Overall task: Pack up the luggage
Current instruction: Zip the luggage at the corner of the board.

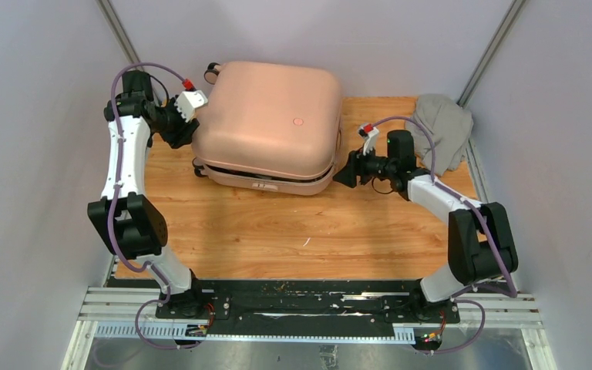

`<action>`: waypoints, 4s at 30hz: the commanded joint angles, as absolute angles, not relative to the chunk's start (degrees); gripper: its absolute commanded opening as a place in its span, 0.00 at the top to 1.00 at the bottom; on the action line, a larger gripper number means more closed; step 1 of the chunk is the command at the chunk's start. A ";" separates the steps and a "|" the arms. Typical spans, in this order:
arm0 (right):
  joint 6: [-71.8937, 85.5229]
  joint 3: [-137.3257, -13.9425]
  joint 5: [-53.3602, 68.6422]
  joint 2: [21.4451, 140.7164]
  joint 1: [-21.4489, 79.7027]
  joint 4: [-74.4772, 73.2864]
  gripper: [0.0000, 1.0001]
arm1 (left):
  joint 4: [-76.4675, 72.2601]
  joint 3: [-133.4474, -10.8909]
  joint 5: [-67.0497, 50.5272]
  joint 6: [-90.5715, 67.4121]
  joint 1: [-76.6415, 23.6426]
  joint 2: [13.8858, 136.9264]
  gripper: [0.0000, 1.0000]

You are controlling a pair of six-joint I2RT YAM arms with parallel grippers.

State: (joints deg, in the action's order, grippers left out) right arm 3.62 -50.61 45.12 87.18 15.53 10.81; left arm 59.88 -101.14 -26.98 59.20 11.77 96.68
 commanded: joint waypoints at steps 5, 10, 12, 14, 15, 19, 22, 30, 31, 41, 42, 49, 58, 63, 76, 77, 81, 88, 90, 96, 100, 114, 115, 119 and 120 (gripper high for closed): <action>-4.21 -55.26 54.08 91.04 10.11 7.52 0.38 | 54.93 -101.96 -25.40 55.72 13.72 94.24 1.00; -5.97 -60.15 61.06 97.46 10.03 6.09 0.38 | 54.93 -101.69 -25.15 56.23 13.79 94.56 1.00; -5.81 -61.19 63.18 98.92 10.19 6.83 0.38 | 54.93 -101.61 -24.90 56.59 13.76 94.59 1.00; -5.93 -62.25 63.62 99.94 10.07 6.94 0.38 | 54.93 -101.60 -24.72 56.89 13.76 94.69 1.00; -6.04 -62.71 64.09 100.70 10.11 6.94 0.39 | 54.93 -101.68 -24.70 56.87 13.79 94.73 1.00; -6.22 -64.15 66.08 102.91 10.15 7.03 0.40 | 54.93 -101.86 -24.94 56.82 13.79 94.77 1.00; -6.68 -65.37 66.38 104.39 10.11 6.74 0.40 | 54.93 -101.82 -25.13 56.69 13.79 94.76 1.00; -7.27 -67.32 67.49 106.53 10.03 6.02 0.41 | 54.94 -101.69 -25.58 56.69 13.80 94.39 1.00; -7.37 -67.28 67.88 106.64 10.06 5.94 0.41 | 54.93 -101.63 -25.60 56.69 13.78 94.31 1.00; -6.07 -64.87 69.06 104.98 9.97 6.01 0.92 | 54.93 -101.35 -25.92 56.51 13.72 94.14 1.00; -5.92 -64.60 68.62 104.42 9.94 6.51 0.96 | 54.93 -101.25 -26.05 56.51 13.71 94.03 1.00; -3.65 -64.08 67.77 102.19 10.05 8.07 1.00 | 54.93 -101.08 -27.06 55.99 13.67 93.53 1.00; -2.60 -57.55 59.95 96.41 12.49 13.00 1.00 | 54.93 -101.17 -28.35 52.98 13.67 93.42 1.00; -4.12 -51.09 52.25 89.86 15.69 15.11 1.00 | 54.93 -100.71 -29.57 50.89 13.50 92.88 1.00; -6.29 -46.59 47.15 83.35 20.68 11.57 1.00 | 54.93 -96.76 -28.39 50.64 11.28 91.11 1.00; -6.43 -46.51 46.77 83.44 21.08 11.29 1.00 | 54.93 -96.24 -28.34 50.82 11.14 90.88 1.00; -6.34 -46.61 46.62 83.75 21.32 11.07 1.00 | 54.93 -96.24 -27.72 50.84 11.06 90.70 1.00; -4.93 -45.28 45.49 82.34 23.03 12.74 1.00 | 54.93 -97.51 -29.17 49.13 11.07 89.36 1.00; -4.32 -43.54 44.93 80.75 24.39 13.96 1.00 | 54.93 -96.99 -29.69 48.87 10.97 88.58 1.00; -0.54 -38.27 44.53 77.54 28.56 19.16 1.00 | 54.93 -93.13 -29.07 48.97 10.57 87.60 1.00; -0.74 -38.82 38.99 77.45 29.35 16.33 1.00 | 54.93 -91.47 -28.63 49.29 10.43 87.19 1.00; -5.74 -46.36 49.49 83.00 11.78 13.31 0.42 | 54.93 -95.90 -27.25 49.13 10.58 87.87 1.00; -7.00 -47.95 50.09 84.38 11.71 12.18 0.42 | 54.93 -96.11 -27.18 49.13 10.61 88.01 1.00; -9.60 -52.39 52.32 89.53 10.37 9.39 0.42 | 54.93 -96.50 -26.94 49.45 10.61 88.48 1.00; -9.54 -53.14 53.40 90.62 9.66 9.56 0.41 | 54.93 -96.46 -26.82 49.60 10.56 88.56 1.00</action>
State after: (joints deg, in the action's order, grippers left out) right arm -5.26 -49.67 48.03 87.11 11.94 13.17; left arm 57.23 -92.99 -27.42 52.34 10.31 90.26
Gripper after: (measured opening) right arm 0.582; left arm 0.544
